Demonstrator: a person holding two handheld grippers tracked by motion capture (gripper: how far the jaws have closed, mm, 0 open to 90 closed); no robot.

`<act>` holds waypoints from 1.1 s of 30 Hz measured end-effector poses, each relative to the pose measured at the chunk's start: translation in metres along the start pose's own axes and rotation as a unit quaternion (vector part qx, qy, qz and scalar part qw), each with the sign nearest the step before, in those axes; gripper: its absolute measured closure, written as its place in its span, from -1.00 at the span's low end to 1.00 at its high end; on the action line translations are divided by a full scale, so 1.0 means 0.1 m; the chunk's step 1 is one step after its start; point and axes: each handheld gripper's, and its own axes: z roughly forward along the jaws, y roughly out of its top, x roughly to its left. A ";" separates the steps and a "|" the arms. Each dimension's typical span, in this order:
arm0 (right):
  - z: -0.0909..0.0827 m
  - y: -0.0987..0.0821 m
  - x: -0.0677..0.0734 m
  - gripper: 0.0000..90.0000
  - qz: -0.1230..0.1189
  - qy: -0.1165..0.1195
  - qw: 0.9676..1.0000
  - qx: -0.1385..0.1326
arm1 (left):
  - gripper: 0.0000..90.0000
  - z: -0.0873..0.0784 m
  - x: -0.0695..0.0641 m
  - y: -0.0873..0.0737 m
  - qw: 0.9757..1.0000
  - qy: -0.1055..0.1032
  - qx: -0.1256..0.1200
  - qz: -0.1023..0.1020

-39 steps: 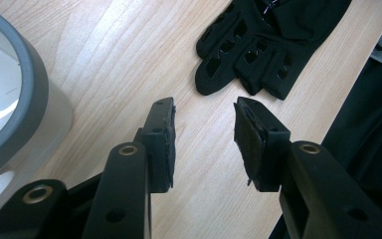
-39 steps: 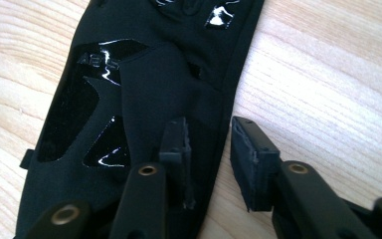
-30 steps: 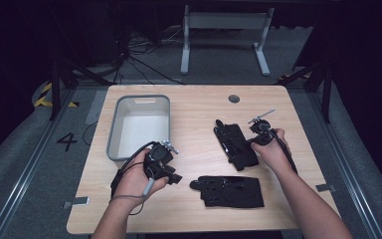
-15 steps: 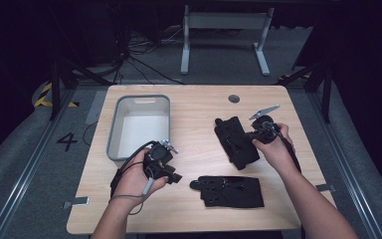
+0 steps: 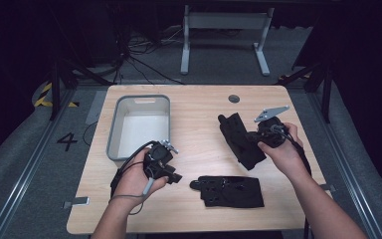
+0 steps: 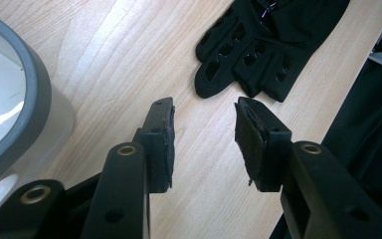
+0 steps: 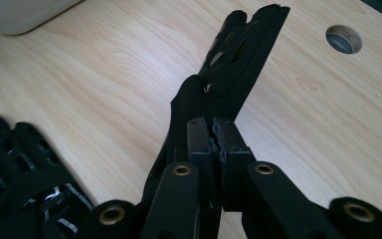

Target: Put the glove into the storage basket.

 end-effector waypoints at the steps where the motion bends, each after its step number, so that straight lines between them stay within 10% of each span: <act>1: -0.05 0.00 0.04 0.95 -0.009 0.002 1.000 -0.002 | 0.33 0.00 0.00 0.00 1.000 0.000 0.000 0.000; 17: -0.36 -0.13 0.45 0.95 -0.070 0.020 0.997 -0.006 | 0.33 0.01 -0.01 0.01 1.000 -0.001 0.003 0.003; 33: -0.28 -0.27 0.46 0.95 -0.096 -0.012 0.995 0.041 | 0.34 0.02 -0.01 0.01 1.000 -0.001 0.004 0.002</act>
